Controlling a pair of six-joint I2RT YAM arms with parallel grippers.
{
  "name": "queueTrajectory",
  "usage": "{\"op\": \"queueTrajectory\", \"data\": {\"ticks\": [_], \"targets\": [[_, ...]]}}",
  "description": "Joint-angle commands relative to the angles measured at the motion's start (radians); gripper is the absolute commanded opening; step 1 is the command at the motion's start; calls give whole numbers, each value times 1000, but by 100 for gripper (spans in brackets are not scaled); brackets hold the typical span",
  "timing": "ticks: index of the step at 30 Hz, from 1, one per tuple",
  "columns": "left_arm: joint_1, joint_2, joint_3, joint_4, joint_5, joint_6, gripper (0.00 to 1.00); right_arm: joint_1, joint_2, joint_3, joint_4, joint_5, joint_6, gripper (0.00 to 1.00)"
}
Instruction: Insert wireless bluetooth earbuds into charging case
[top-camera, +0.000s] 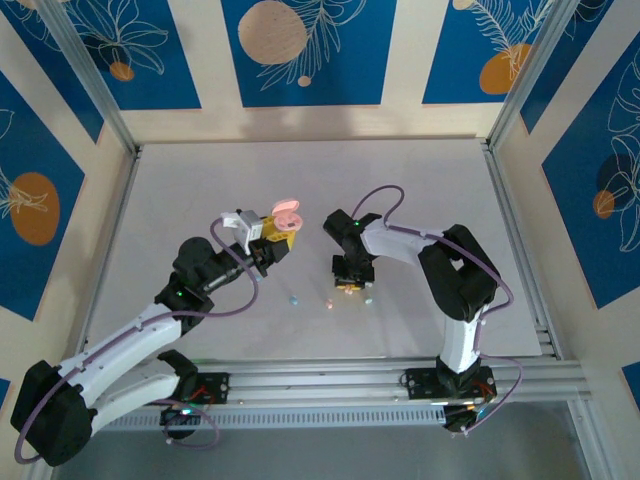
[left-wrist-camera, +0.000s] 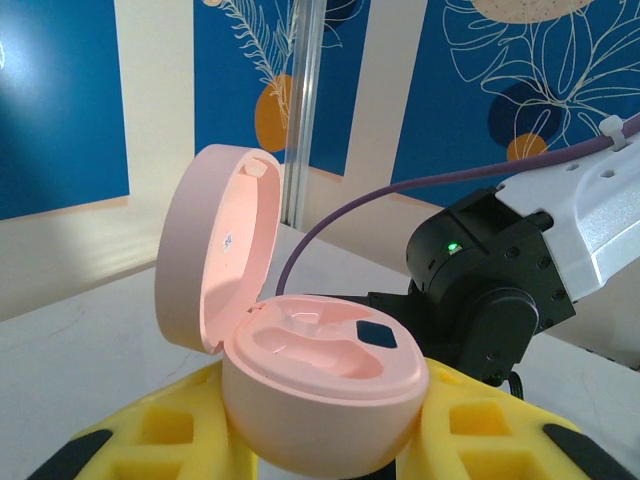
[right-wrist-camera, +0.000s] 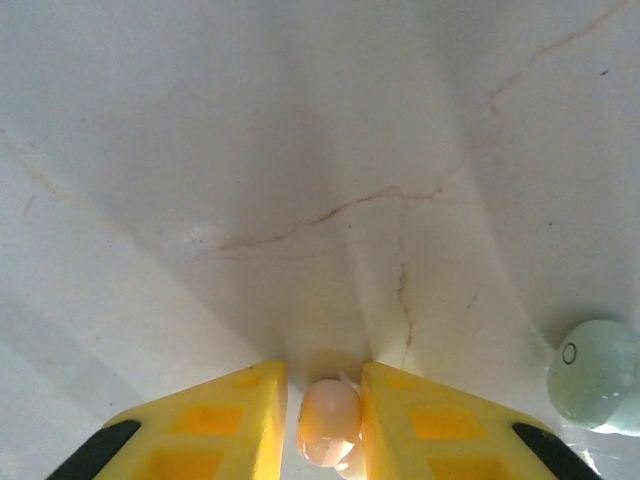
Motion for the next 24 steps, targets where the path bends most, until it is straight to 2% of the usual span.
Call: {"op": "queueTrajectory", "data": {"ticks": [1,16,24], "targets": [[-3,-12,8,20,-6,11,31,3,-1,-1,19,-25,4,27],[-3,-33,-1,9,-22,12,31,5,55,51,-96,32,-99,26],[-3,-35,-3,3,-24,16,31,6,24,63,-92,15,-100,16]]}}
